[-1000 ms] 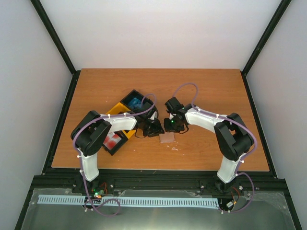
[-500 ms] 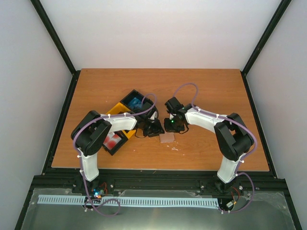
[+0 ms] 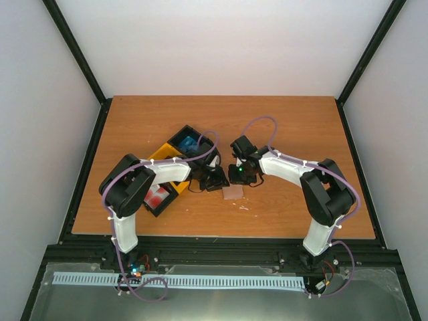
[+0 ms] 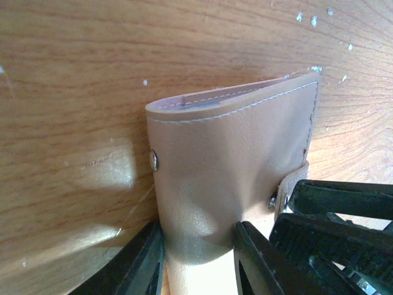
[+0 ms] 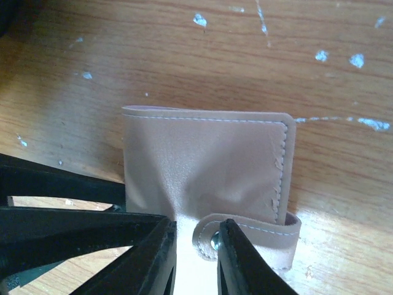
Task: Put the credit cards into the card holder
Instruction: Close the card holder at the center of the board.
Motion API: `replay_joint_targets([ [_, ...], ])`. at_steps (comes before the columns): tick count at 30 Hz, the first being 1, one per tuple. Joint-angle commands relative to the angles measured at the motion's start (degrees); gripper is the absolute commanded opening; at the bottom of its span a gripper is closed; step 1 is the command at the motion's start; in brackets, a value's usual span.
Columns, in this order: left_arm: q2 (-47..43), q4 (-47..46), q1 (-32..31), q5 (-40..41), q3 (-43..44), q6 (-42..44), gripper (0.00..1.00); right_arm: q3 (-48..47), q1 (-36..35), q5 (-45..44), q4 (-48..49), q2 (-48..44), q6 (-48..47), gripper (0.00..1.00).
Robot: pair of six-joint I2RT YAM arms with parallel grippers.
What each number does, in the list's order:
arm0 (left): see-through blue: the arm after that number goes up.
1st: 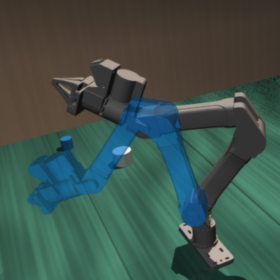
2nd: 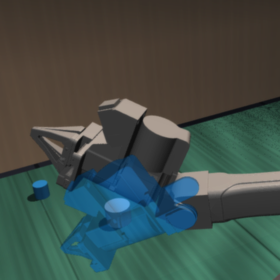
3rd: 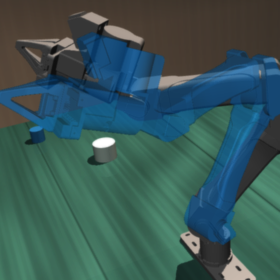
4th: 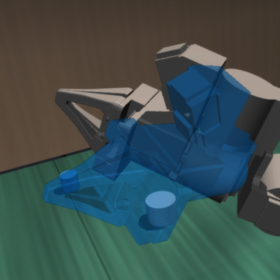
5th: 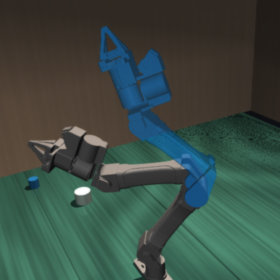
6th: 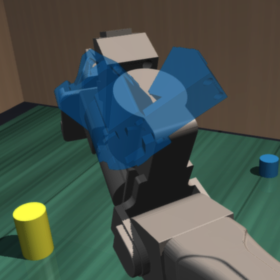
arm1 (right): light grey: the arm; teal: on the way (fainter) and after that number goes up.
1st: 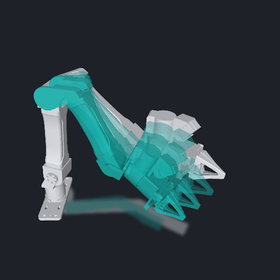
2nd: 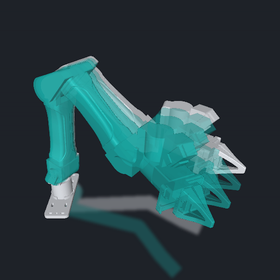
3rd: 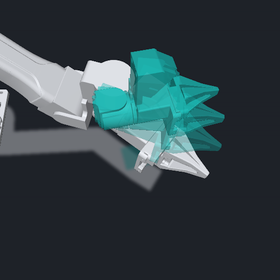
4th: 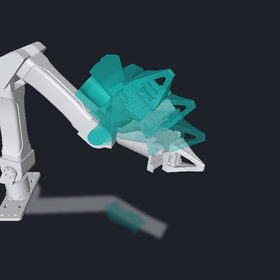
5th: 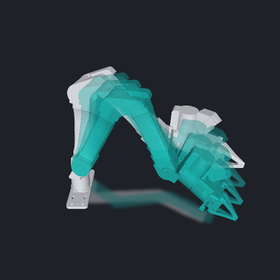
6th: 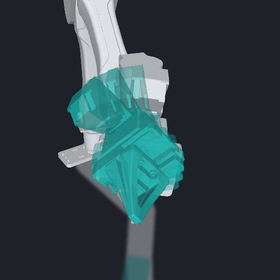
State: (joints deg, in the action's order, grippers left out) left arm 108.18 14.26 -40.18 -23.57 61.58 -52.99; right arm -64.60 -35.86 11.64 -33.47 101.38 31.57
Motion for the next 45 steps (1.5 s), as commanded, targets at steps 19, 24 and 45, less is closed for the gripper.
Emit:
replay_joint_targets([
  [19, 3.01, 2.05, 0.0, 1.49, 0.47, 1.47, 0.33, 1.64, -0.54, 0.29, -0.37, 2.35, 1.47, 0.15],
  [24, 3.17, 2.01, 0.02, 1.43, 0.46, 1.49, 0.33, 2.38, -0.53, 0.13, -0.51, 2.54, 1.72, 0.14],
  [45, 3.61, 2.16, -0.05, 1.34, 0.53, 1.67, 0.33, -1.82, -0.75, -3.21, -2.64, -2.32, 1.95, 0.14],
])
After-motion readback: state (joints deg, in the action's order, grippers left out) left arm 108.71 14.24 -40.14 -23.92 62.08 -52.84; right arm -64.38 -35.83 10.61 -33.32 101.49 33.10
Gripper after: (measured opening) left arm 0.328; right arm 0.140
